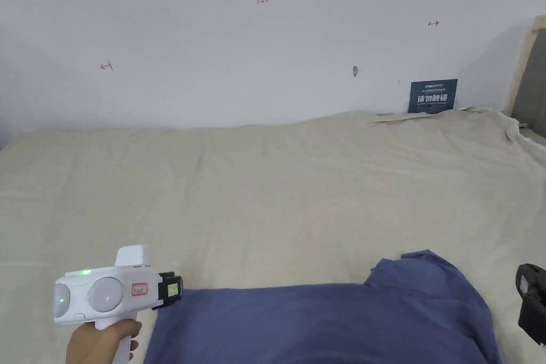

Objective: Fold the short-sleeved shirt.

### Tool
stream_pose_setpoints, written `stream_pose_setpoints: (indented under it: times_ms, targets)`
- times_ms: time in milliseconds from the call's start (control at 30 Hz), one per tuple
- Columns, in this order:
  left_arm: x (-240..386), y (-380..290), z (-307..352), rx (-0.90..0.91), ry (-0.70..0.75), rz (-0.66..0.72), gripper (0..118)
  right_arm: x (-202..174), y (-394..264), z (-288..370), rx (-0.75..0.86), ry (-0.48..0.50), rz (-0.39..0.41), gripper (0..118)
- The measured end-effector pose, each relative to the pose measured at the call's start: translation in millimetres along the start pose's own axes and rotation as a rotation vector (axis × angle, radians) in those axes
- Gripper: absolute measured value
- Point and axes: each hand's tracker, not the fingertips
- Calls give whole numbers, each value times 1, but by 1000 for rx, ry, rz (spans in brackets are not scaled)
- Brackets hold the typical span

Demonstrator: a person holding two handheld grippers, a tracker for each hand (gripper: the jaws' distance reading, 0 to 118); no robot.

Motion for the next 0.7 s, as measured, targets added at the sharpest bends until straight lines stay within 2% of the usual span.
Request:
stream_pose_setpoints:
  times_ms: [67,133,333,433,533,633,667,700]
  targets:
    - [-5,9,-24,-47,29,-21,68,0,-4,-13,-18,-13,-3,0]
    - [-10,14,-51,-107,75,-40,83,1,-8,-27,-42,-28,-8,0]
    - [-24,19,-116,-237,157,-35,84,-4,-20,-61,-113,-35,-14,0]
    - [-28,17,-129,-225,153,-31,83,-8,-24,-72,-130,-31,-15,0]
    - [-25,13,-127,-218,157,-37,69,-10,-25,-80,-143,-28,-21,0]
    - [-16,11,-117,-177,149,-118,27,-12,-27,-90,-168,-23,-27,0]
    - [-15,11,-114,-169,135,-128,11,-8,-29,-94,-177,-22,-26,0]
    - [-15,10,-113,-165,120,-124,2,-7,-29,-99,-186,-20,-25,0]
